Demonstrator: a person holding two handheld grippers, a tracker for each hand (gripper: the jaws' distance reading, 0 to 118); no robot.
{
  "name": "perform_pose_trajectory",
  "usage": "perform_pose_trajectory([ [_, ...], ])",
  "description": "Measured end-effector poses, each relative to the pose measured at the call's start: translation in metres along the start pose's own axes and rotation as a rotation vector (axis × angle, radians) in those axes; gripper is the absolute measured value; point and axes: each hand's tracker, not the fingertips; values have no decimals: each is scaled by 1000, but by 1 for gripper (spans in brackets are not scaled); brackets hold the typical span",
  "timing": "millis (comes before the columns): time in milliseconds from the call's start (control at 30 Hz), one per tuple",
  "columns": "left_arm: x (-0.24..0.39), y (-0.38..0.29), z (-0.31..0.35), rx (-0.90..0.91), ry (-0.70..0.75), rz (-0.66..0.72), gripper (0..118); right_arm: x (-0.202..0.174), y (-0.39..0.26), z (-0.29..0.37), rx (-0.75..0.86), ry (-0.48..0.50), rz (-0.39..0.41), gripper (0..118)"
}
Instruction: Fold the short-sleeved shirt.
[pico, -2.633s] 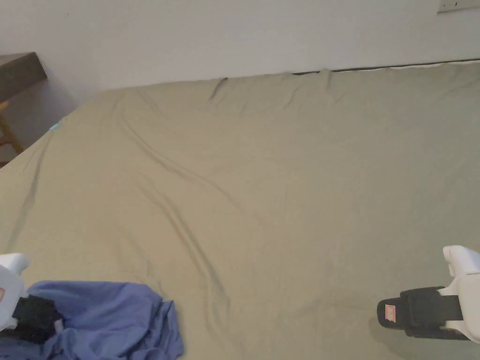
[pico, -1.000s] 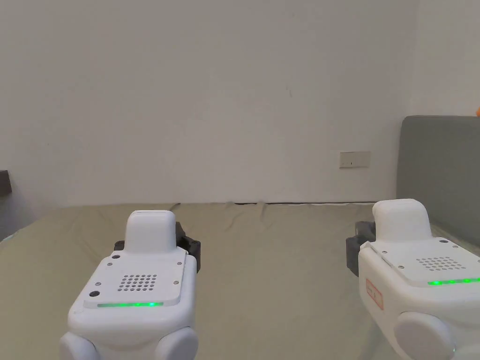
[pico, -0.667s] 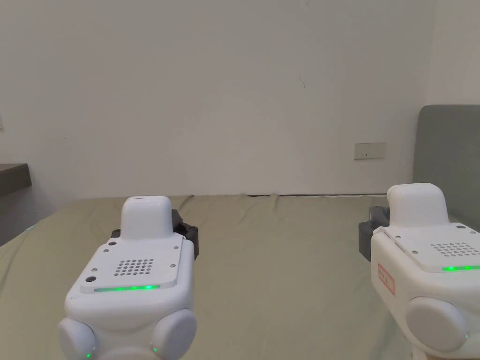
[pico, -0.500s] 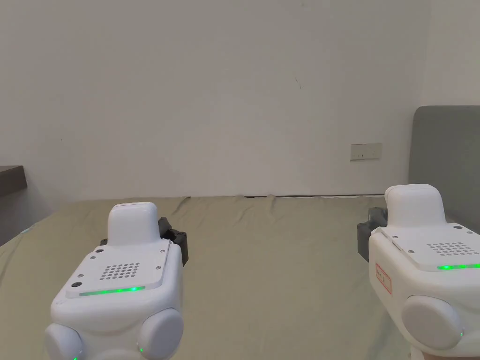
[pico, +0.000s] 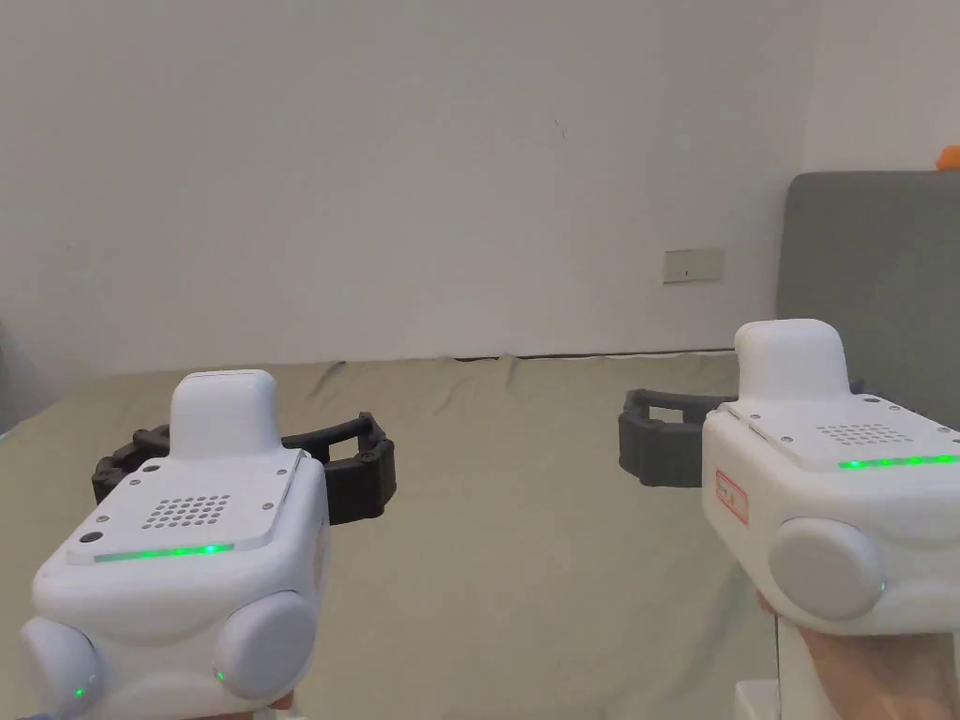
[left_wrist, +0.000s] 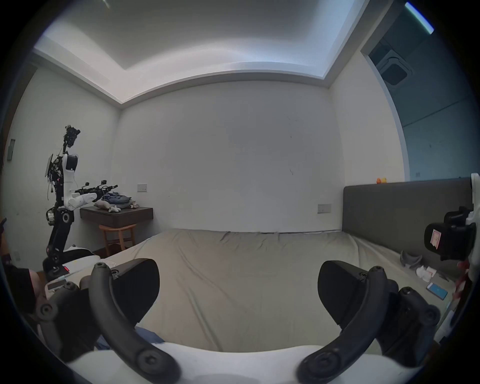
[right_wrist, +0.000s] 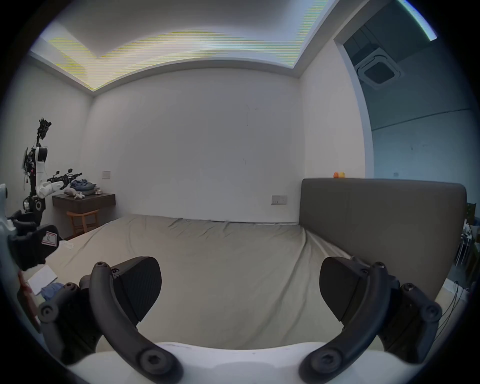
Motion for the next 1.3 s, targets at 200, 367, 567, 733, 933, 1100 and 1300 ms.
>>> perform_pose_trajectory([
  [200,4,-3,-1,4,15,-59,118,13,10,-9,-47,57,-172,118],
  [367,-2,-1,1,-15,3,-17,118,13,13,-12,-70,-97,-118,118],
  [567,-6,1,3,-16,-18,19,118,23,9,-2,-48,-49,-202,118],
  [733,-3,-2,-3,-29,-13,5,118,12,12,-1,-81,-113,-104,118],
  [933,3,1,6,-37,-35,7,118,6,2,-1,-72,-99,-69,118],
  [1100,3,1,8,-39,-24,-1,118,10,0,0,-70,-92,-95,118],
  [1300,-2,-4,-2,-58,-9,9,118,9,1,2,-61,-123,-91,118],
])
